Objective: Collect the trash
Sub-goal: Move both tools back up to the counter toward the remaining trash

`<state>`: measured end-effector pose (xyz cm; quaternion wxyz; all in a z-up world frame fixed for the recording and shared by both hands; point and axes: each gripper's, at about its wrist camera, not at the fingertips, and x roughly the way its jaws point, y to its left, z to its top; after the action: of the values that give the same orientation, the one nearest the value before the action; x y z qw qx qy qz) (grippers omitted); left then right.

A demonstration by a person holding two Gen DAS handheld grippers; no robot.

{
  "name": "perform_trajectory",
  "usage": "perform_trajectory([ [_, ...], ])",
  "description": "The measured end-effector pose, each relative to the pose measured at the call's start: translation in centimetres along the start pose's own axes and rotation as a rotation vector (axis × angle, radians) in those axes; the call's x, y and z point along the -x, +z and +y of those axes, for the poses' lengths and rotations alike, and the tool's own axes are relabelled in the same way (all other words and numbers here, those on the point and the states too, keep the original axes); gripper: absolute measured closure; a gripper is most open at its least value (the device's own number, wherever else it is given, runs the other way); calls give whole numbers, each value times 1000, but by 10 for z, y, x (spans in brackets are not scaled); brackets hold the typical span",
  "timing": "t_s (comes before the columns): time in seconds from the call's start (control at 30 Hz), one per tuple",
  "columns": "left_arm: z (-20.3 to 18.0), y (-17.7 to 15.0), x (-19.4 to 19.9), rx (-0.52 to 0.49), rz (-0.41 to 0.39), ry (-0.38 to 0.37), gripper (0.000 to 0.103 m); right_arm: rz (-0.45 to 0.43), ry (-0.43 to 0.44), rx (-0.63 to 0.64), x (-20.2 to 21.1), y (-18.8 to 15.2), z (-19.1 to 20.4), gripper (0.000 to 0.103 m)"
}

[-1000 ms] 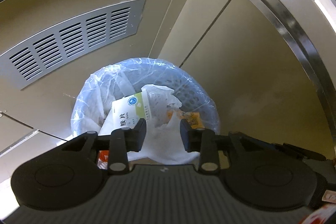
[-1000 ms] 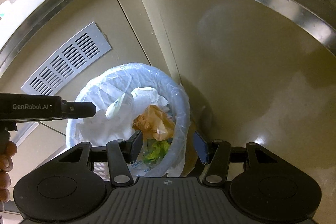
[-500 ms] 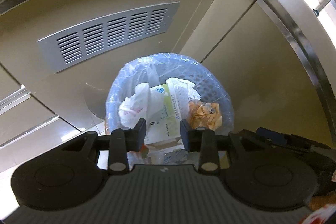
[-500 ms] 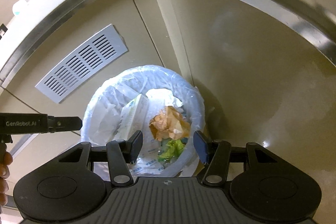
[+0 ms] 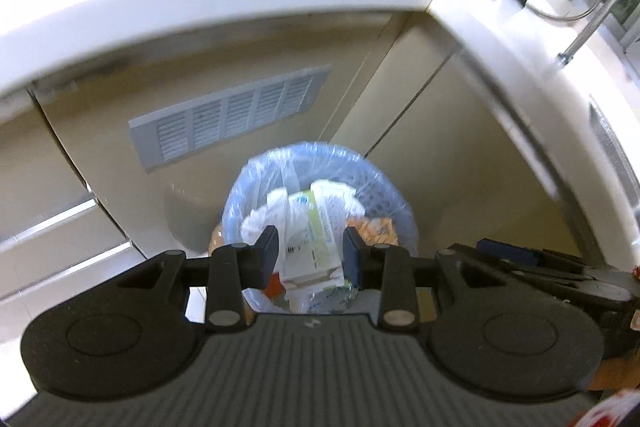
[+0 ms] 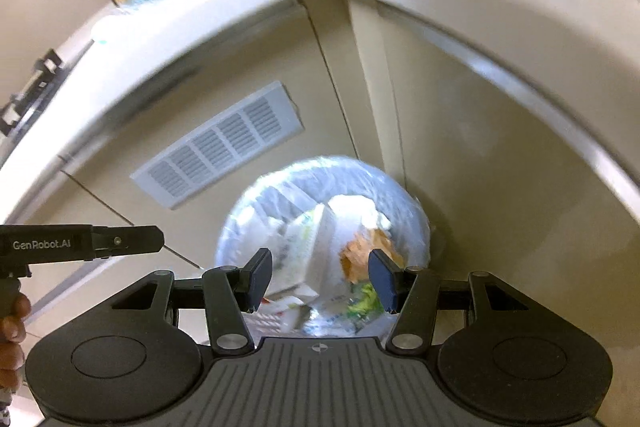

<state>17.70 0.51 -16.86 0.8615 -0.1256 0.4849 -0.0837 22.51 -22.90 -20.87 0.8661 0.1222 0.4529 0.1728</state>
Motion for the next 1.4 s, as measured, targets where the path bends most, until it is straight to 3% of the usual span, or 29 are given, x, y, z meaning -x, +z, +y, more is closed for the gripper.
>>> perform_trajectory([
  [0.27, -3, 33, 48, -23, -130, 1, 72, -103, 50, 25, 40, 27, 18, 48],
  [0.57, 10, 98, 75, -32, -289, 82, 60, -250, 41, 33, 73, 77, 9, 48],
  [0.73, 20, 135, 76, -28, -345, 130, 48, -307, 8, 15, 82, 106, -15, 48],
  [0.97, 27, 183, 53, -54, -357, 180, 44, -358, -39, -1, 86, 142, -52, 48],
  [1.13, 38, 208, 27, -29, -330, 188, 37, -374, -61, -11, 82, 162, -71, 48],
  [1.4, 50, 238, -12, -16, -279, 211, 36, -366, -74, -30, 70, 175, -84, 48],
])
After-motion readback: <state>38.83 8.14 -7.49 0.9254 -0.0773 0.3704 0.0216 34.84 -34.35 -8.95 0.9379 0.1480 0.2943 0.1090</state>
